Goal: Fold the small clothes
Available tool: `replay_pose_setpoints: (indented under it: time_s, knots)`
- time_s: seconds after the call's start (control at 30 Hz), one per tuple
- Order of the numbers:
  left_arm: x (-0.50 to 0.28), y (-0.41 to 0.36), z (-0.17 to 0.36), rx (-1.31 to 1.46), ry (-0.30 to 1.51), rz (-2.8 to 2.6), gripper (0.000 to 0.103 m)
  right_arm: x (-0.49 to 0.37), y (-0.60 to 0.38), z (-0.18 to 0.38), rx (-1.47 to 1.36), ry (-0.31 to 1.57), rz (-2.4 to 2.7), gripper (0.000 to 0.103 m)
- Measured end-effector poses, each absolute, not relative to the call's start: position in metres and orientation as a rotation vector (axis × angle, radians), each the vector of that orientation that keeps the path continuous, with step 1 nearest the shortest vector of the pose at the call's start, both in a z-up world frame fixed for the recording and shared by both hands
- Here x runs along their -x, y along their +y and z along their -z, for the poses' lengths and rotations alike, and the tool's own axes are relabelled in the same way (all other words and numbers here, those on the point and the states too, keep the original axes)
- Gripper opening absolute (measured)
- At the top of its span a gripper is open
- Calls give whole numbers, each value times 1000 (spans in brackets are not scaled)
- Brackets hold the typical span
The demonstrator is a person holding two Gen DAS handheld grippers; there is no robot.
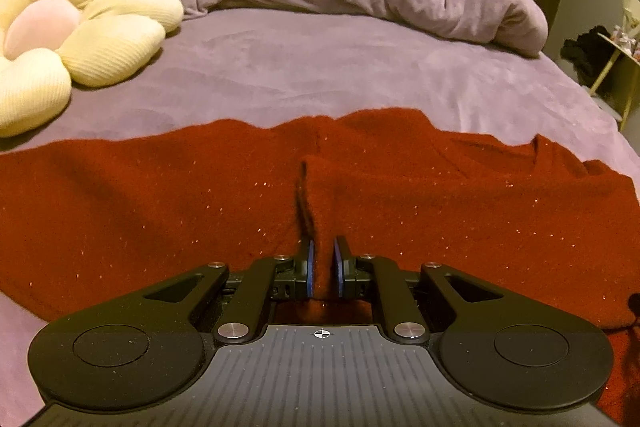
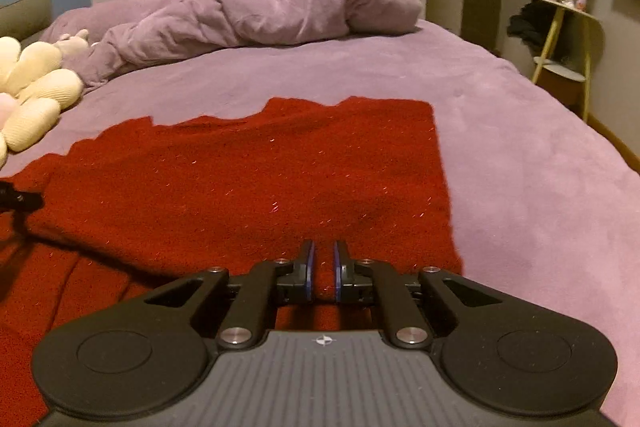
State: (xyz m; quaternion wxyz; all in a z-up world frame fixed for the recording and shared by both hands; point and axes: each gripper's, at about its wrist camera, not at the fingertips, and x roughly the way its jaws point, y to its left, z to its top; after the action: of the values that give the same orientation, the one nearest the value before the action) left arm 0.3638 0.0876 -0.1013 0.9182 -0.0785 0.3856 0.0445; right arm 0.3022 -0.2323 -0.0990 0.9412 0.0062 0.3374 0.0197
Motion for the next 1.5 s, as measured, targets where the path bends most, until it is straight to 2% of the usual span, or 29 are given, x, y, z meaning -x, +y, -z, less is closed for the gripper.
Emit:
replay_pose_setpoints:
  time_s: [0.1,0.17,0.27,0.3,0.33,0.37,0.4,0.43,0.53,0.63,0.7,0.77,1.07,1.17,1.33,1.5]
  knots:
    - [-361,87,104,141,787,-77,16,-302,-226,104,16,683,-40,11]
    - [-356,93,103,142,782,-77,37,-303,-223,103,35,687,-35,11]
    - [-338,120,96,260,753,-93,54,-302,-218,102,59,687,-33,15]
    - [-330,132,93,297,736,-106,56,-301,-218,101,57,684,-29,18]
    - [-317,149,90,335,700,-131,60,-298,-218,100,47,677,-24,22]
    - [-306,165,87,359,674,-160,70,-295,-218,99,30,666,-19,26]
    - [-292,185,85,385,654,-203,75,-292,-217,99,13,658,-21,37]
    - [-282,202,86,409,637,-239,78,-289,-216,98,1,652,-24,48]
    - [-248,272,92,504,590,-392,78,-271,-205,95,-11,640,-44,65]
    - [-227,334,104,623,572,-573,73,-256,-197,103,-44,653,-61,74]
    - [-218,363,113,713,550,-635,69,-251,-192,109,-19,655,-48,75]
    - [-215,389,123,798,528,-651,59,-251,-187,109,0,654,-36,77]
    - [-227,441,146,932,466,-661,30,-254,-175,118,56,669,-27,85]
    - [-232,449,149,944,486,-650,12,-255,-179,119,38,668,-34,86]
    - [-234,437,132,842,465,-642,11,-256,-179,119,30,667,-42,87]
    - [-259,360,76,536,421,-450,11,-255,-182,118,7,662,-51,88]
